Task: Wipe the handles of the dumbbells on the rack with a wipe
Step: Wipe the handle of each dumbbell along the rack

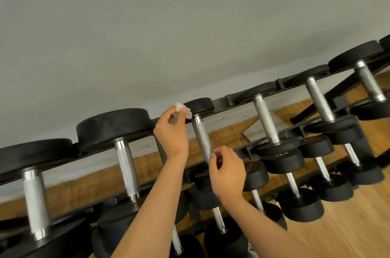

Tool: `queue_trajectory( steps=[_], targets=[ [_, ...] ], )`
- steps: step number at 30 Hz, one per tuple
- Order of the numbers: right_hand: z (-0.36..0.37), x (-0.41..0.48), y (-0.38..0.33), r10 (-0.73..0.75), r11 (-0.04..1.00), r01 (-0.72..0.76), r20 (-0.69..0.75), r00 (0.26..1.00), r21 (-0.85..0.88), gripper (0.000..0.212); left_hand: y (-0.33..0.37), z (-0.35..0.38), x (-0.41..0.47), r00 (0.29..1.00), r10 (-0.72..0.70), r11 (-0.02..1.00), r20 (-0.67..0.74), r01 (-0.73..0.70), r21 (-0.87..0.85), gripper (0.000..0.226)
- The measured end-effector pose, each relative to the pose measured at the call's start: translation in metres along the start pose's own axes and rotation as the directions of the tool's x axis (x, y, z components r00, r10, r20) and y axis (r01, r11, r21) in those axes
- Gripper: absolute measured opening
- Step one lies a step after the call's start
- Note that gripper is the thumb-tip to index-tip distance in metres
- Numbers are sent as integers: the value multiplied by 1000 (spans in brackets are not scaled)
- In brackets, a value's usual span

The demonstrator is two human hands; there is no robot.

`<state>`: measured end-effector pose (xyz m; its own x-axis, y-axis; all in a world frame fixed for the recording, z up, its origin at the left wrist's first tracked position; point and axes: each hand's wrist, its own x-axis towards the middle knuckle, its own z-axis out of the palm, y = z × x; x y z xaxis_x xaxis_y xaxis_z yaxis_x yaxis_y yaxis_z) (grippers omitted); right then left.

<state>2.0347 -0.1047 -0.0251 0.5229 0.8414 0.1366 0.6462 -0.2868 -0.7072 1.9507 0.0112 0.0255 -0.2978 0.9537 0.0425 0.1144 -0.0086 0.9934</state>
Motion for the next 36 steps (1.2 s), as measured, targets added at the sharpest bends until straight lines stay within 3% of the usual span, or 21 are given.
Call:
queue_trajectory(
  steps=[4,12,18,22,31,36],
  targets=[
    [2,-1,0,18,999,-18,-6,1000,28,22,-5,-6,7,1000,-15,999,3,15,-32,30],
    [2,3,10,58,997,-60,45,997,47,10,-10,3,-1,998,23,1000,-56,-25,-20,26],
    [2,2,10,64,995,-67,46,997,71,9,-20,1,16,985,-144,989,-92,141,-34,26],
    [2,3,9,63,995,-66,44,997,74,13,-27,2,-4,975,-192,976,-109,178,-127,23],
    [0,2,9,44,996,-47,40,998,70,15,-39,2,2,921,-386,898,-57,361,-251,32],
    [0,2,9,40,997,-43,43,998,62,13,-46,-1,4,956,-291,951,-22,286,-119,19]
  ],
)
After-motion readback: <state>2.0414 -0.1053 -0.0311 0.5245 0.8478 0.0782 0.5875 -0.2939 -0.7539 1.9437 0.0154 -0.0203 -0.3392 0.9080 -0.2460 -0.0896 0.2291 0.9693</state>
